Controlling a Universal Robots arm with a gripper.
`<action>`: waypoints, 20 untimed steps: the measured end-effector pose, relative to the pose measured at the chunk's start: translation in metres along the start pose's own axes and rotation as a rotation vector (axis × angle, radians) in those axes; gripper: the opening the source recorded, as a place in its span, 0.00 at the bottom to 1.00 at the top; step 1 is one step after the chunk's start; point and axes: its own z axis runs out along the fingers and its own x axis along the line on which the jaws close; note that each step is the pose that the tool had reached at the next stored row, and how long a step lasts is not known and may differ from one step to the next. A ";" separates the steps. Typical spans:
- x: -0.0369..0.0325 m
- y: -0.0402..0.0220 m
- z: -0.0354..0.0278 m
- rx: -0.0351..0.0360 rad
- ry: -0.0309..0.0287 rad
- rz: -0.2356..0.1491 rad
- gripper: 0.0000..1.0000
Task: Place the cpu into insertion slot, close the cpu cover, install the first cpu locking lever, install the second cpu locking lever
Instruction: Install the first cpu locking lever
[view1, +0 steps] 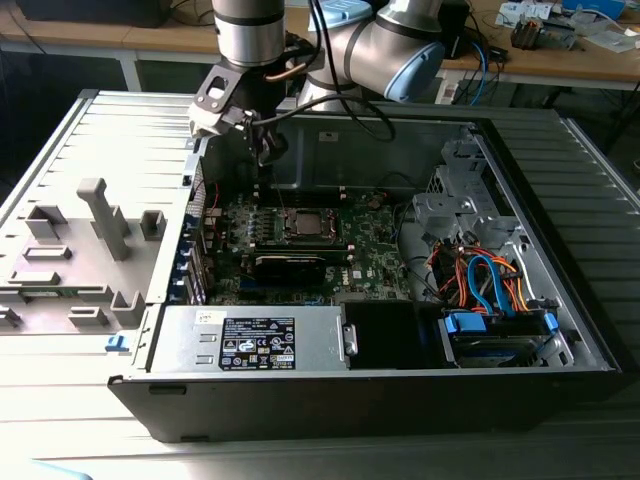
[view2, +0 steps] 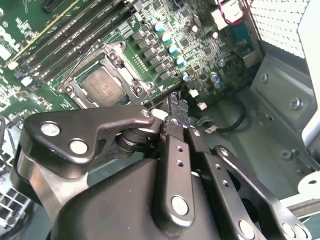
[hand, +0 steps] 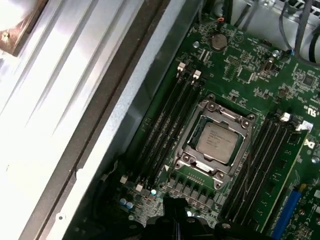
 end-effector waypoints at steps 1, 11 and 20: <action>0.0000 0.0000 0.0000 0.0001 0.0001 -0.013 0.11; 0.0001 0.0000 0.0001 -0.0004 0.0020 -0.144 0.11; 0.0001 0.0000 0.0001 -0.0010 0.0033 -0.194 0.11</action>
